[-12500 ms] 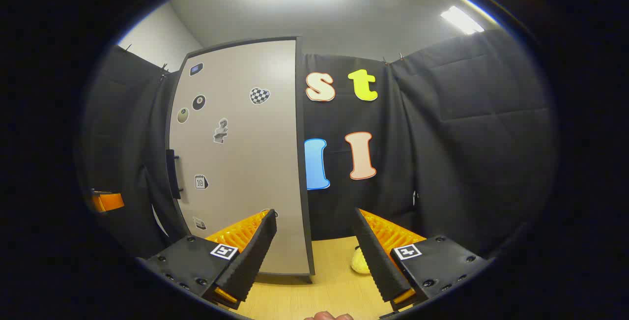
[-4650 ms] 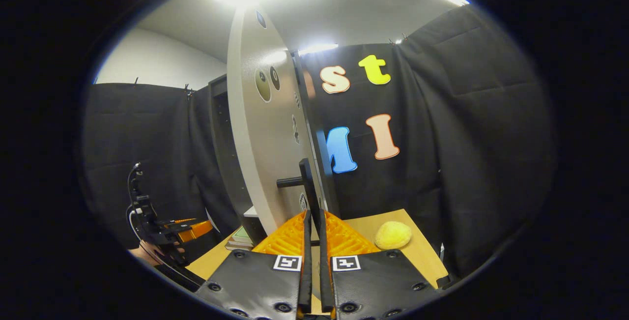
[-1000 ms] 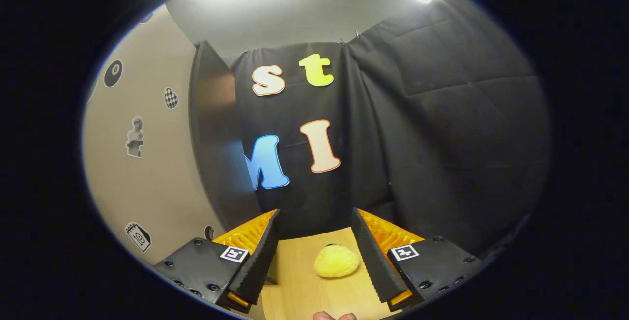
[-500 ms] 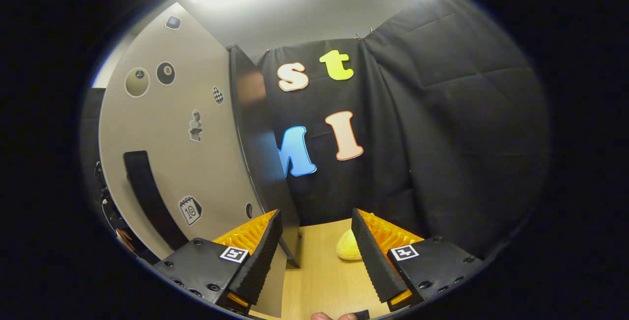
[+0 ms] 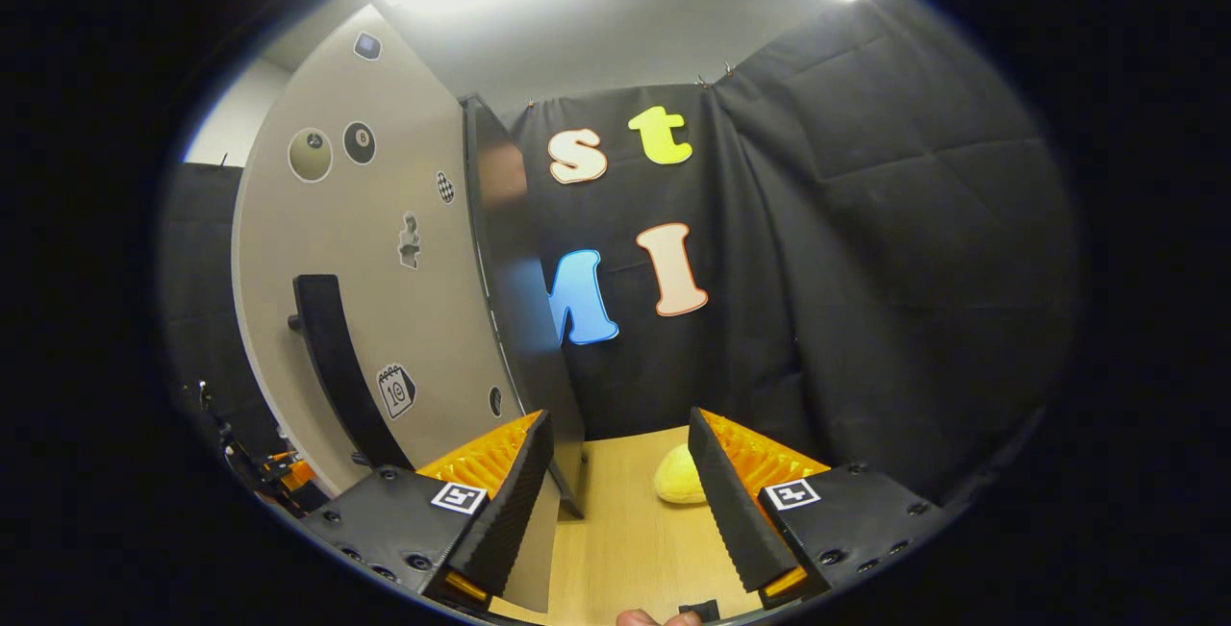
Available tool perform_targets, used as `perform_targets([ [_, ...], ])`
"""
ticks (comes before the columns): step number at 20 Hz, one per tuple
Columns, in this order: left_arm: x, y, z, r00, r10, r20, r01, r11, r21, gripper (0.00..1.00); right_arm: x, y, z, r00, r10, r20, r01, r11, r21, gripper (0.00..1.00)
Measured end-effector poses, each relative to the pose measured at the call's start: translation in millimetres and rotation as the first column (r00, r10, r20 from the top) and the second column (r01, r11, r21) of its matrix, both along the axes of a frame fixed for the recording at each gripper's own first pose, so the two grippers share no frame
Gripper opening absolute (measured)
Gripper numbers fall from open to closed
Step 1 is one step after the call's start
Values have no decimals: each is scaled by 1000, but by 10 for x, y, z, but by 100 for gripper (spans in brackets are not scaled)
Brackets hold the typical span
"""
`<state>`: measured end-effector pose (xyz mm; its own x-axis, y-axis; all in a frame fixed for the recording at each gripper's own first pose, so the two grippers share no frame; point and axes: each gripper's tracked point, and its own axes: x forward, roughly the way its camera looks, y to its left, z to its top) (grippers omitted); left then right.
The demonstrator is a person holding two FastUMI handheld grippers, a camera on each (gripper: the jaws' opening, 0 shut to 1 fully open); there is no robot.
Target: Open the cabinet door with the right hand, grasp the bottle in the cabinet with the left hand and place it on the coaster, then close the cabinet door with the right hand.
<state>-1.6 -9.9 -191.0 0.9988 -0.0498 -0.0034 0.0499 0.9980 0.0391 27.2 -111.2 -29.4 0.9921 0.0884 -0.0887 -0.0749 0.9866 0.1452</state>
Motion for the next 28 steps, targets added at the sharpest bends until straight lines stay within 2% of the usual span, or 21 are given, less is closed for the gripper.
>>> perform_targets([
  [5,9,-65,-800,998,29,-49,-30,999,-22,72,37,-6,-149,998,5,-66,-1,998,55,89],
  [10,29,-100,-1385,997,32,-66,-29,999,45,74,43,-210,-338,993,-81,-81,83,996,14,89],
  [13,-37,-46,-1677,997,41,-71,-38,999,34,72,57,-164,-609,984,-106,-142,115,991,61,90],
  [15,-58,-28,-1806,997,45,-65,-43,999,26,72,57,-95,-767,978,-88,-188,104,992,77,90],
  [19,-118,-40,-2026,996,50,-68,-47,998,45,72,32,-120,-925,975,-100,-197,112,992,51,90],
  [24,-134,-47,-2010,997,55,-62,-53,998,36,74,46,-90,-1002,969,-95,-227,107,994,38,90],
  [25,-125,-61,-2009,997,50,-65,-47,998,42,72,51,-73,-1038,967,-91,-237,101,995,28,90],
  [26,-128,-71,-1999,997,40,-64,-37,998,46,76,43,-66,-1070,965,-87,-246,92,996,8,90],
  [28,-131,-47,-1939,998,40,-51,-38,998,44,76,28,-85,-1093,964,-90,-251,86,996,-26,90],
])
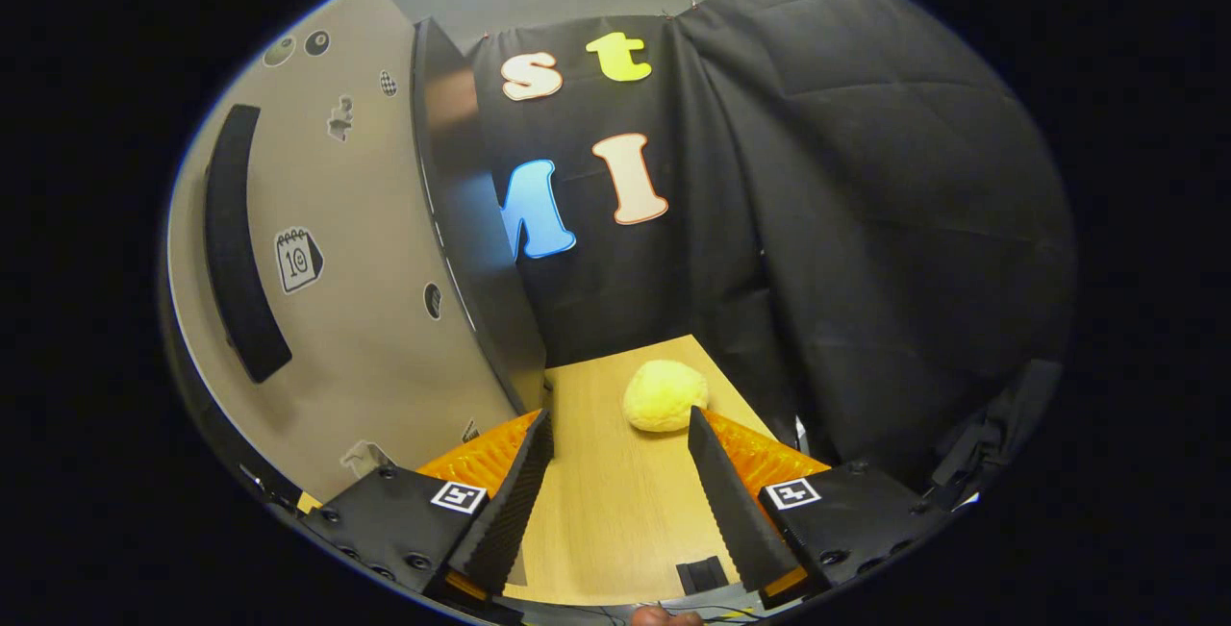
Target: Open the cabinet door with the right hand, grasp the bottle in the cabinet with the left hand and place it on the coaster, then close the cabinet door with the right hand.
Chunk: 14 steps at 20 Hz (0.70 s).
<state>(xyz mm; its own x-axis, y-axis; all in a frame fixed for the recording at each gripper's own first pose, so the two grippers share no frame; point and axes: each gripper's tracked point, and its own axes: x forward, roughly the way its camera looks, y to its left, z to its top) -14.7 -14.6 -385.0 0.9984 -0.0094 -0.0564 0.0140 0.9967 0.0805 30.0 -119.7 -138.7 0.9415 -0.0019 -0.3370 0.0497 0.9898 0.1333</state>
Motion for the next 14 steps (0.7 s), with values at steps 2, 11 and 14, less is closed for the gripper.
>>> perform_targets([
  [2,40,-16,80,1000,-9,13,9,1000,-8,82,-14,21,7,1000,16,5,-16,999,-30,90],
  [11,-12,-116,821,997,-42,66,42,999,12,82,114,28,-21,999,31,-5,-31,1000,0,90],
  [14,-83,-163,1199,997,-24,75,24,1000,-1,84,184,-52,41,1000,9,-5,-9,999,46,90],
])
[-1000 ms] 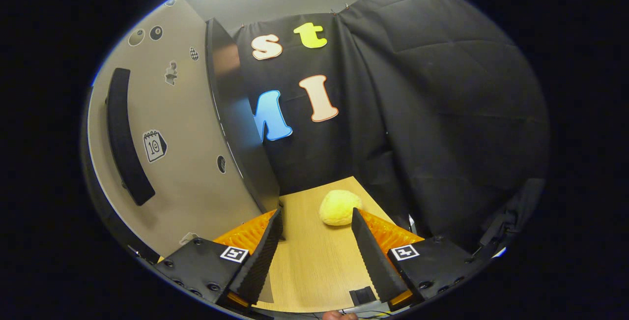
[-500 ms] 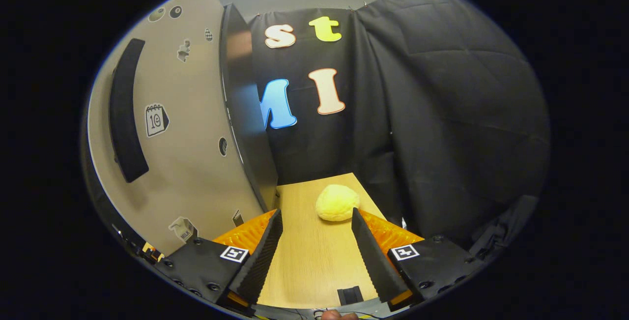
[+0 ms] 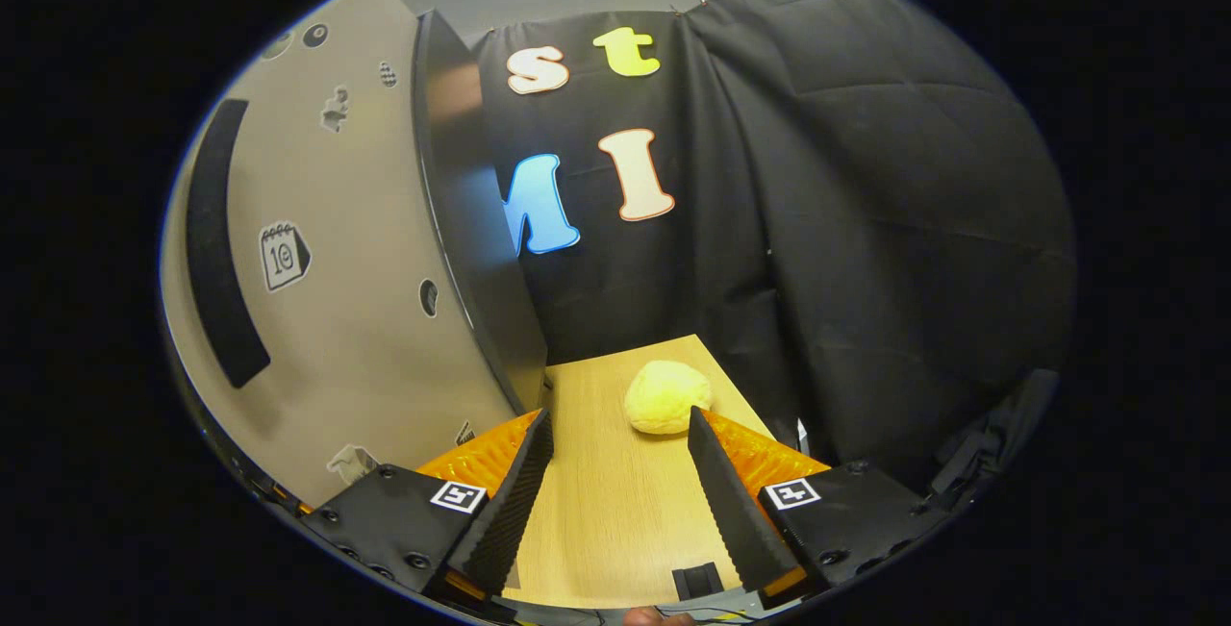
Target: Open the cabinet door with the right hand, grasp the bottle in the cabinet with the left hand and place it on the coaster, then close the cabinet door with the right hand.
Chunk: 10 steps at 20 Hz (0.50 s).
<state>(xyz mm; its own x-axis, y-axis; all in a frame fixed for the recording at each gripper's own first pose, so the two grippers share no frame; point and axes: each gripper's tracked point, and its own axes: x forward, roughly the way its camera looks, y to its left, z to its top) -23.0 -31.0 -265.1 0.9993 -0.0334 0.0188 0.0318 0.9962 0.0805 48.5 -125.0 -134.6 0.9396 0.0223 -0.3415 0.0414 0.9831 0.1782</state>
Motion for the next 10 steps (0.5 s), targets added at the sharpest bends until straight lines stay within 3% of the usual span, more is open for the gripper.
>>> perform_targets([
  [5,-427,-145,696,998,53,30,-51,997,-51,82,171,-156,215,998,-32,45,30,999,42,90],
  [10,-664,-179,1384,987,144,67,-139,988,-64,83,337,-186,386,997,11,76,-12,1000,11,90],
])
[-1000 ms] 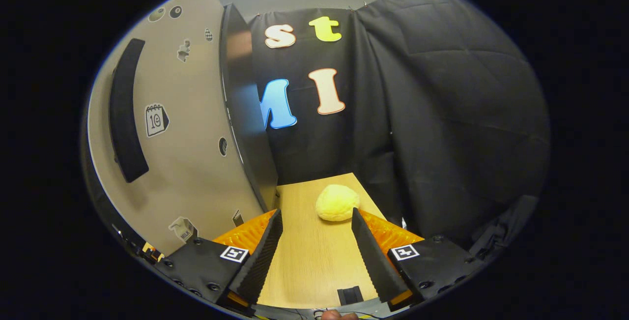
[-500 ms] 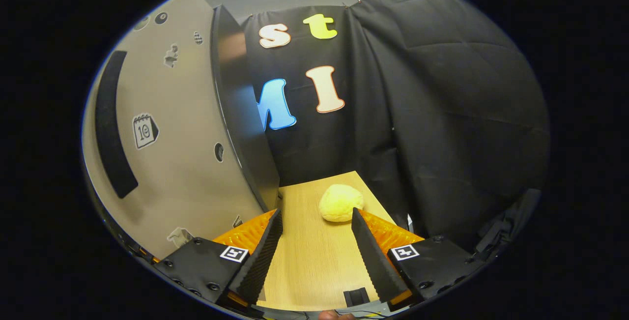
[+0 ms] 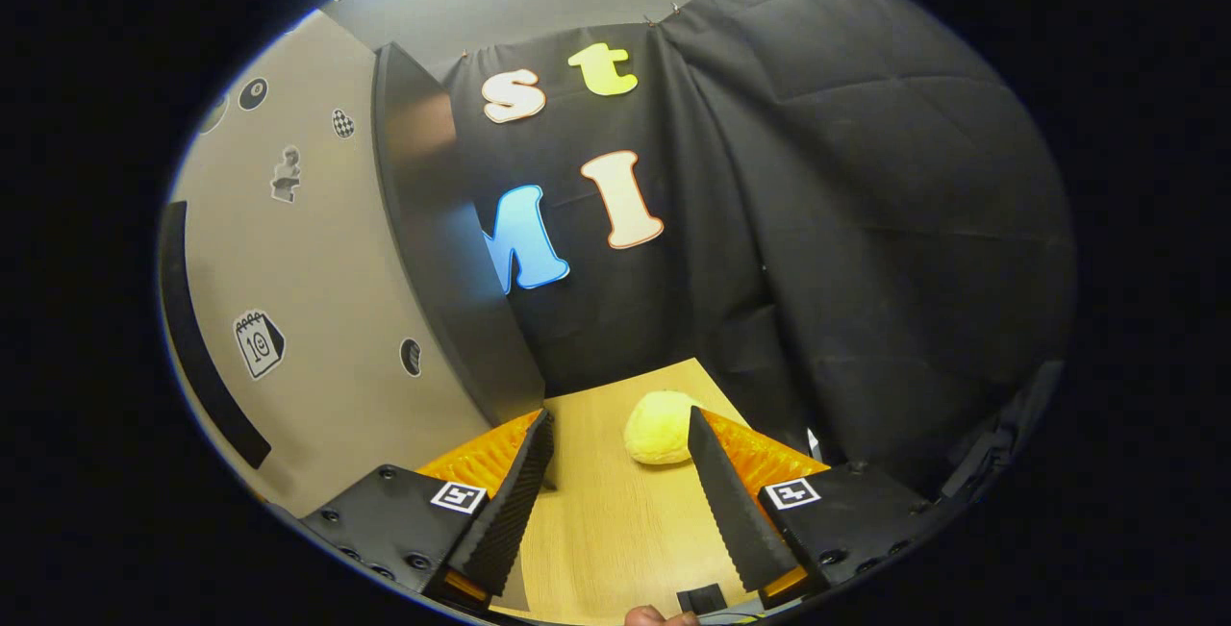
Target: Open the cabinet door with the right hand, grasp the bottle in the cabinet with the left hand and place it on the coaster, then close the cabinet door with the right hand.
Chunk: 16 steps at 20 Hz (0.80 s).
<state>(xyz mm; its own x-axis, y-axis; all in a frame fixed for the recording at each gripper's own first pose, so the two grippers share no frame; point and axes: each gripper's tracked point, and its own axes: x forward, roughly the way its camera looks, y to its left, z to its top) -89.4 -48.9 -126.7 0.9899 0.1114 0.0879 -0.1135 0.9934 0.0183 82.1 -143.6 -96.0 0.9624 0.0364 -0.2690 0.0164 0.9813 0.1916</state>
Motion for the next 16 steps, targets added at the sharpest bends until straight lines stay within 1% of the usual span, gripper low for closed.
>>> perform_targets([
  [1,-12,1,152,1000,21,13,-21,1000,-8,81,31,7,57,1000,22,17,-22,999,-33,90],
  [3,-4,-51,405,999,36,25,-36,999,-22,82,103,-4,188,997,62,53,-57,995,-86,90],
  [5,23,-66,644,999,46,27,-46,999,-11,81,159,21,324,990,97,101,-84,988,-130,90],
  [8,90,-45,993,999,43,28,-44,999,15,82,193,50,444,981,135,138,-106,975,-197,90],
  [9,122,-20,1084,999,43,18,-43,999,16,81,185,54,475,980,139,143,-106,971,-213,86],
  [10,150,2,1130,999,39,8,-40,999,9,82,173,68,532,979,139,152,-102,969,-224,90],
  [11,196,8,1187,999,32,-3,-32,999,-4,84,159,97,587,977,136,166,-95,968,-231,90],
  [12,243,3,1229,1000,13,-9,-13,1000,-27,82,138,128,655,975,129,181,-85,968,-234,90],
  [14,365,-21,1214,998,-40,-44,36,996,-82,82,77,220,767,974,110,198,-63,971,-229,90],
  [15,407,7,1207,996,-56,-64,49,994,-96,82,33,291,807,975,101,198,-57,974,-217,90],
  [16,429,54,1219,994,-68,-79,61,994,-92,82,-40,372,862,974,95,203,-53,978,-203,90],
])
